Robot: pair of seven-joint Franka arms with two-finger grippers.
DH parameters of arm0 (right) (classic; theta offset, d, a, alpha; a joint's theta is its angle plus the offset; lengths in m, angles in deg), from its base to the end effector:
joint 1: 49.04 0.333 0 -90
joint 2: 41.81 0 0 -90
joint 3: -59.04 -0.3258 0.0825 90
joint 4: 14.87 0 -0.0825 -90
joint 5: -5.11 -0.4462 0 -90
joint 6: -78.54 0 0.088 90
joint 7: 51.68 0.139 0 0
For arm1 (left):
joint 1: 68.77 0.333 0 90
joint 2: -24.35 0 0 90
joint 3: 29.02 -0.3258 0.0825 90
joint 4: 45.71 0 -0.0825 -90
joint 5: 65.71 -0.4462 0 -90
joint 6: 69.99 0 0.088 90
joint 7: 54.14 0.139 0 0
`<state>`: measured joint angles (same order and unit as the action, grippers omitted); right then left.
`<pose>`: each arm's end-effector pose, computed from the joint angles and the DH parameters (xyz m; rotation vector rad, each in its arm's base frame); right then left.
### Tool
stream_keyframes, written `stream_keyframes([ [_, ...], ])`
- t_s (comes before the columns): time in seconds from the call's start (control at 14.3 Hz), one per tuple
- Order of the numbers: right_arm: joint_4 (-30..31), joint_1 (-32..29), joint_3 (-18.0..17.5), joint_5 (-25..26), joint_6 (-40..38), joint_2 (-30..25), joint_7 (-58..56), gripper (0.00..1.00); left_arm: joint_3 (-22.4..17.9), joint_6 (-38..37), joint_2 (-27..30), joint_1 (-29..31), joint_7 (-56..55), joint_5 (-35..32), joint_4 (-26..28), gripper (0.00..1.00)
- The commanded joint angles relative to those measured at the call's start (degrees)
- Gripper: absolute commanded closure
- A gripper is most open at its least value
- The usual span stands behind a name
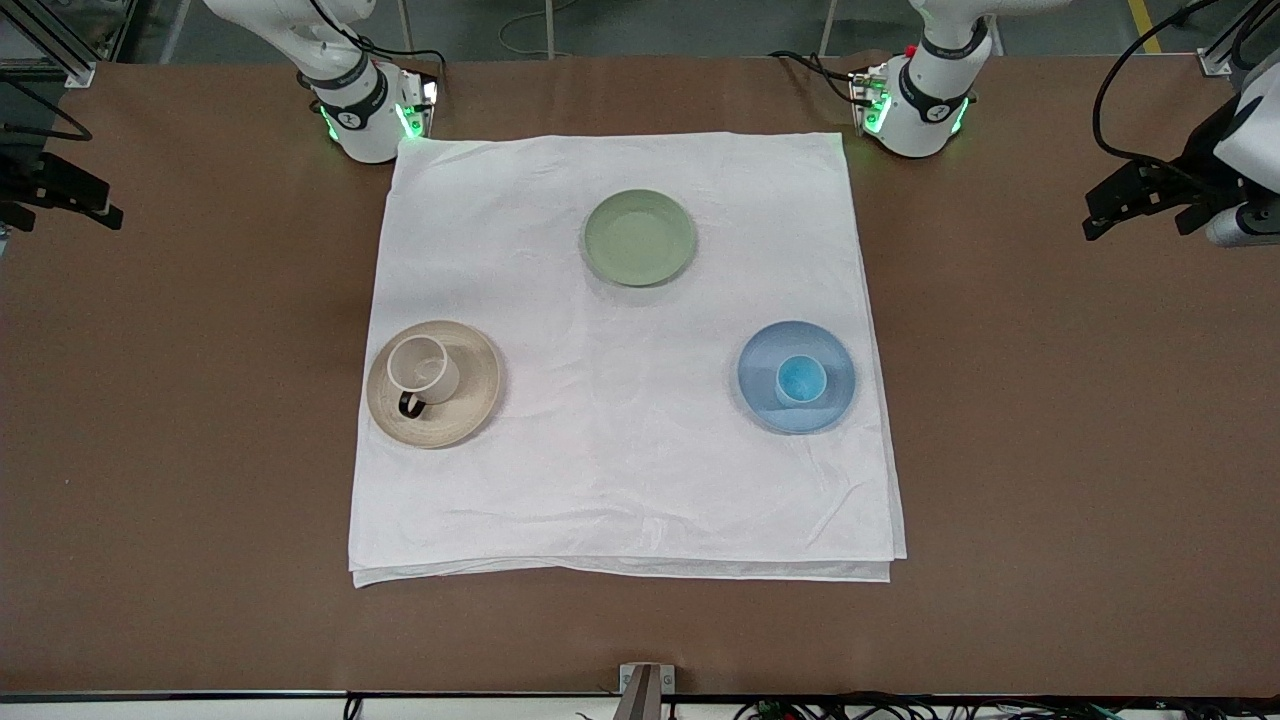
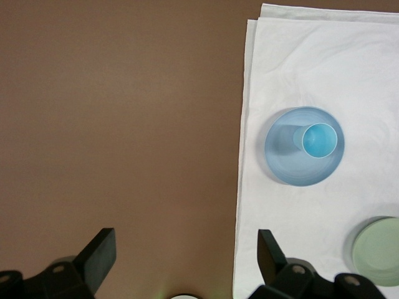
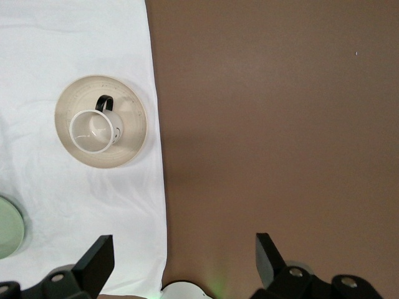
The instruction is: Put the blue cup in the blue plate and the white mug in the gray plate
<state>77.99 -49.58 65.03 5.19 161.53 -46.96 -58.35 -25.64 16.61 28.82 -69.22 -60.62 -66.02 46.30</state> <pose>0.5679 -0.0677 0.6191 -3.1216 -0.0049 0.1271 0.5835 -0.0395 0.6253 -3.1292 -0.0731 0.0244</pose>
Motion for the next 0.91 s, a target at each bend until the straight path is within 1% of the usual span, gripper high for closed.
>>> stream_keyframes([
  [0.0,1.9,-0.7,-0.5,-0.1,1.6,-1.3,-0.7,0.0,0.1,0.7,0.7,0.1,0.2,-0.4,0.6,0.0],
  [0.28,1.9,-1.0,-0.6,0.1,1.6,-1.3,-1.2,0.0,0.1,0.8,0.7,0.1,0.5,-0.4,0.5,0.0],
  [0.42,1.7,-1.0,-0.5,0.3,1.6,-1.3,-4.2,0.0,0.1,0.8,0.7,0.1,0.6,-0.4,0.5,0.0],
  [0.7,1.5,-1.0,-0.5,0.5,1.0,-1.3,-3.9,0.0,0.1,0.6,0.7,0.1,0.1,-0.7,-0.2,0.0],
  [0.84,1.5,-1.0,-0.6,1.4,0.3,-1.4,-3.8,0.0,0.1,0.5,0.6,0.0,0.0,-0.7,-0.5,0.0],
])
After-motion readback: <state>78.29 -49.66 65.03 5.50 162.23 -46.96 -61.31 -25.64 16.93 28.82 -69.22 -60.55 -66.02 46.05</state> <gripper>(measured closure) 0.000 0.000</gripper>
